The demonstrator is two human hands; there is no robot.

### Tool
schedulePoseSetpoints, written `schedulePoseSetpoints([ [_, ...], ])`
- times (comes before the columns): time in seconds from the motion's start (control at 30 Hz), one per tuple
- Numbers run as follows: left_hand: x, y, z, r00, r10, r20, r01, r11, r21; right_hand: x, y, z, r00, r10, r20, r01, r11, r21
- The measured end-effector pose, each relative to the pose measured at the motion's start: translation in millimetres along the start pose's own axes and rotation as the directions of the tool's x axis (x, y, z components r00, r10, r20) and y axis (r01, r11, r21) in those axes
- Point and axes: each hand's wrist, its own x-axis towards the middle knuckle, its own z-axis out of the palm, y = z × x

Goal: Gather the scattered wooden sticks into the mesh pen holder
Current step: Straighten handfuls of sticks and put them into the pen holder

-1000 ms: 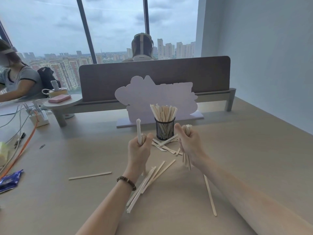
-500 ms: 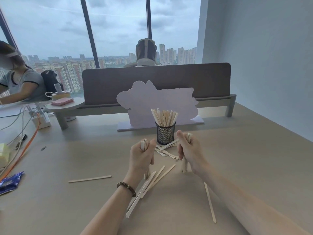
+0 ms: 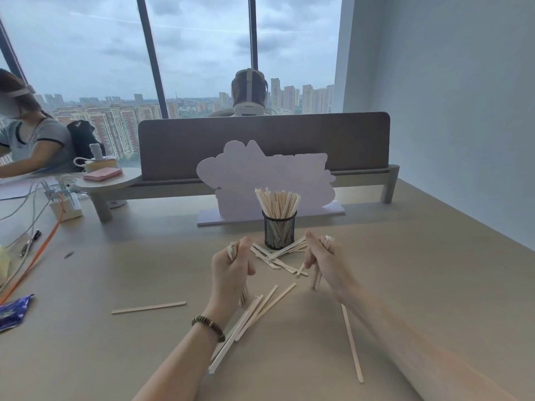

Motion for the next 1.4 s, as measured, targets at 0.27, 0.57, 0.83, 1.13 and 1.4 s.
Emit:
schedulePoseSetpoints([
  [0.27, -4, 11, 2, 0.998, -0.004, 0.056, 0.007, 0.998, -0.057, -2, -13, -5, 0.988, 0.113, -0.103, -0.089, 0.973, 0.214],
  [0.57, -6, 15, -2, 0.986, -0.065, 0.155, 0.104, 0.960, -0.260, -3, -3, -12, 0.980, 0.083, 0.182, -0.148, 0.912, 0.381],
  [0.83, -7, -1, -12, 0.979, 0.128, 0.158, -0.161, 0.963, 0.216, -4, 3, -12, 0.978, 0.086, 0.192, -0.099, 0.993, 0.059],
  [1.13, -9, 6, -36, 0.934, 0.083, 0.346, -0.267, 0.808, 0.526, 1, -8, -37, 0.958, 0.106, 0.267, -0.026, 0.958, -0.287],
  [1.4, 21, 20, -48, 0.938, 0.024, 0.346, -0.224, 0.802, 0.554, 15, -11, -55, 0.973, 0.167, 0.160, -0.132, 0.969, -0.207],
])
